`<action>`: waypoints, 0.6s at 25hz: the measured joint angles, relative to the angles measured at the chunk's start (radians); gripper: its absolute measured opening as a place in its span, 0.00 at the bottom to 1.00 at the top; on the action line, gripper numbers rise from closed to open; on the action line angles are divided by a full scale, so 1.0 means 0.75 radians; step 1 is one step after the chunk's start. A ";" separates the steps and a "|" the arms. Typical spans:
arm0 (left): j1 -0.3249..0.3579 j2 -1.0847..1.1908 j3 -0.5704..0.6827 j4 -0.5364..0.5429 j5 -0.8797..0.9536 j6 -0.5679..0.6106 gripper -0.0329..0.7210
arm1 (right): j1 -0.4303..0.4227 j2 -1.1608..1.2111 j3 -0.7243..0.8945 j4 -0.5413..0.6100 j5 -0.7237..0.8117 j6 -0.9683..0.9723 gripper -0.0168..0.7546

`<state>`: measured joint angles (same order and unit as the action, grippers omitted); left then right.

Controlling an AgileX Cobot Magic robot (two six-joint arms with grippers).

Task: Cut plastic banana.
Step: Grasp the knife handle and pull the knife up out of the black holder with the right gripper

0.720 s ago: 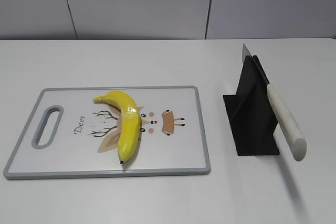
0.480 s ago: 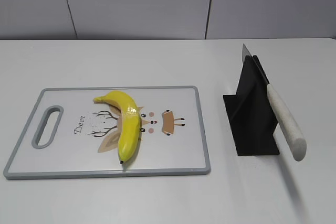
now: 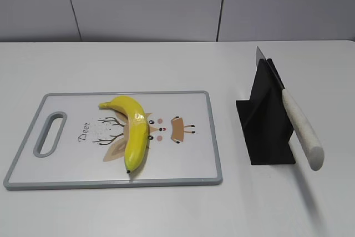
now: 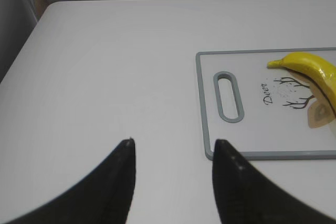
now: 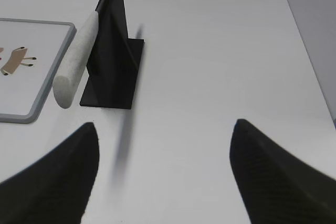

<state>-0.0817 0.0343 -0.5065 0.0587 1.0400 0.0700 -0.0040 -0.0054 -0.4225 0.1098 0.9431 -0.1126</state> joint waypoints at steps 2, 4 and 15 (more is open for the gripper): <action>0.000 0.000 0.000 0.000 0.000 0.000 0.65 | 0.000 0.000 0.000 0.000 0.000 0.000 0.79; 0.000 0.000 0.000 0.000 0.000 0.000 0.65 | 0.000 0.000 0.000 0.000 0.000 0.000 0.79; 0.000 0.000 0.000 0.000 0.000 0.000 0.65 | 0.000 0.012 0.000 0.031 -0.006 0.000 0.78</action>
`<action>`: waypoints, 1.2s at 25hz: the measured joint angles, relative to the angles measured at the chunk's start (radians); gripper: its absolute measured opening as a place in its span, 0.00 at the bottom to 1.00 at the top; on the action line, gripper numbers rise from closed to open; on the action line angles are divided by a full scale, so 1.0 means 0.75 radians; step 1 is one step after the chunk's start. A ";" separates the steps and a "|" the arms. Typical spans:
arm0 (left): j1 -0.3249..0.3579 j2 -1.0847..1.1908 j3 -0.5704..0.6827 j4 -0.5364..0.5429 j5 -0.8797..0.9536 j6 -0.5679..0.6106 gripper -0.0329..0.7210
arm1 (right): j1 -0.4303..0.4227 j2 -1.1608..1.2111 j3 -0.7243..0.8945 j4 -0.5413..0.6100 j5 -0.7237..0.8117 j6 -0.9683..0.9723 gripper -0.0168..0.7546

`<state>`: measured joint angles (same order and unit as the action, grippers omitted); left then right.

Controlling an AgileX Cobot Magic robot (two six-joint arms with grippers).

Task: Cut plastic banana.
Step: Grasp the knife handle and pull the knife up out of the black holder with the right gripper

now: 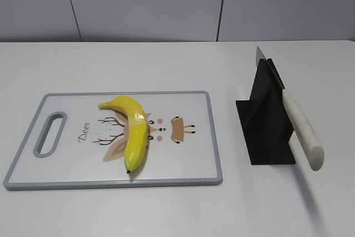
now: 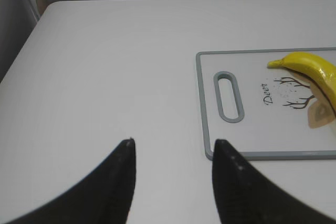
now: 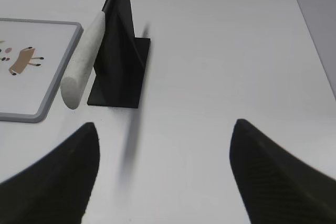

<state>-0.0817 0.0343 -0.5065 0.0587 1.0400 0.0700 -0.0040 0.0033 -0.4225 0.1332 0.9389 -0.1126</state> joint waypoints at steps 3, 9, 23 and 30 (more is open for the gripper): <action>0.000 0.000 0.000 0.000 0.000 0.000 0.65 | 0.000 0.113 -0.026 0.000 -0.011 0.000 0.78; 0.000 0.000 0.000 0.000 0.000 0.000 0.64 | 0.000 0.506 -0.199 0.000 -0.012 0.000 0.78; 0.000 0.000 0.000 0.000 0.000 0.000 0.64 | 0.666 1.198 -0.600 -0.383 0.033 0.327 0.73; 0.000 0.000 0.000 0.000 0.000 0.000 0.62 | 0.815 1.585 -0.765 -0.385 0.159 0.540 0.73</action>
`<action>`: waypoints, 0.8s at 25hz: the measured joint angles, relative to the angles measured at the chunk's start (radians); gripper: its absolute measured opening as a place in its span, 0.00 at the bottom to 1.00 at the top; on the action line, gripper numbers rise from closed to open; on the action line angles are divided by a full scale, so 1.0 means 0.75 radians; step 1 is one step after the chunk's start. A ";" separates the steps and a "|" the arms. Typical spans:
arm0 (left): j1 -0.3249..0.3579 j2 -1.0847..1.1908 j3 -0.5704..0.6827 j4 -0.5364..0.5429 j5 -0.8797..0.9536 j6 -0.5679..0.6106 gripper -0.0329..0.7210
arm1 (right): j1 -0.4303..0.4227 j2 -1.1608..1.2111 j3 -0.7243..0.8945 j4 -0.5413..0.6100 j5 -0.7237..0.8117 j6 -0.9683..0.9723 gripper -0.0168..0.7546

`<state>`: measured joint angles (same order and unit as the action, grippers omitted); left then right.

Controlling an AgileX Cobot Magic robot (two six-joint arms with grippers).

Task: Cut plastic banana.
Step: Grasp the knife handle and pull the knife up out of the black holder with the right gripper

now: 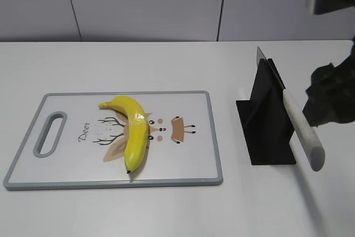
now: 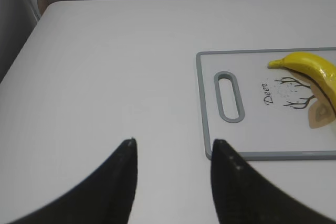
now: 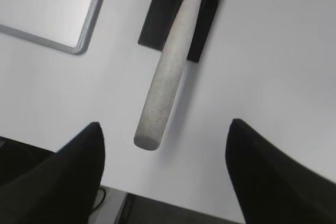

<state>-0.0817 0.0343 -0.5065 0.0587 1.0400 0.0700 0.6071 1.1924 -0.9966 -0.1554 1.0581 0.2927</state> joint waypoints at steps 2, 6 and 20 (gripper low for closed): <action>0.000 0.000 0.000 0.000 0.000 0.000 0.62 | -0.005 0.104 -0.018 0.011 0.054 0.055 0.73; 0.000 0.000 0.000 0.000 0.000 0.000 0.62 | -0.005 0.236 -0.021 0.059 0.042 0.088 0.73; 0.000 0.000 0.000 0.000 0.000 0.000 0.62 | -0.123 0.478 -0.022 0.086 -0.056 0.112 0.72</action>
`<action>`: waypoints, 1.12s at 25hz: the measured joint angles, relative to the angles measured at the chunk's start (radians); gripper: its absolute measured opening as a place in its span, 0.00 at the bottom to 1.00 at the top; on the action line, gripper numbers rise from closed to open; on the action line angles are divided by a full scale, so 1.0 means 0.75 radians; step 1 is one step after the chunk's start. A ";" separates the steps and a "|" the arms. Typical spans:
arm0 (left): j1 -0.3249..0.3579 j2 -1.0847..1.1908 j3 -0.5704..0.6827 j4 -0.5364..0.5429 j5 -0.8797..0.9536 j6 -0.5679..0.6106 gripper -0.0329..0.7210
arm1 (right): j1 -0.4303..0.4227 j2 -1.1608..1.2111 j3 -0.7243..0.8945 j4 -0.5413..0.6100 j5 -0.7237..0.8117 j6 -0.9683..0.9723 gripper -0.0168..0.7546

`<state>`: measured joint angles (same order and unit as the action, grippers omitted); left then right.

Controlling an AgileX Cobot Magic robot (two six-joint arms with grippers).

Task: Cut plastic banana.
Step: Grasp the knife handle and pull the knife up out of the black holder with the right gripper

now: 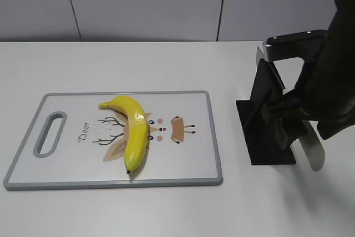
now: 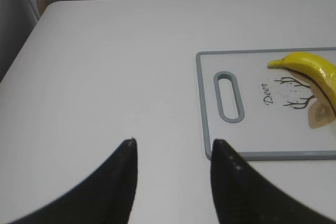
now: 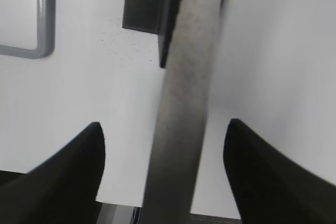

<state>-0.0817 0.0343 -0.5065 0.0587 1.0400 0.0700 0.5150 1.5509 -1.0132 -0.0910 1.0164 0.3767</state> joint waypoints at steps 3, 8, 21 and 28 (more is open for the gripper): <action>0.000 0.000 0.000 0.000 0.000 0.000 0.62 | -0.001 0.031 0.000 0.029 -0.032 -0.016 0.71; 0.000 0.000 0.000 0.000 0.000 0.000 0.62 | -0.001 0.089 0.000 0.033 -0.026 -0.021 0.68; 0.000 0.000 0.000 0.000 0.000 0.000 0.57 | -0.008 0.099 0.000 0.010 -0.005 0.015 0.25; 0.000 0.000 0.000 0.000 0.000 0.000 0.56 | -0.008 -0.015 0.000 0.017 0.016 0.017 0.25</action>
<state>-0.0817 0.0343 -0.5065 0.0590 1.0400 0.0700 0.5088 1.5396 -1.0132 -0.0784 1.0280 0.3898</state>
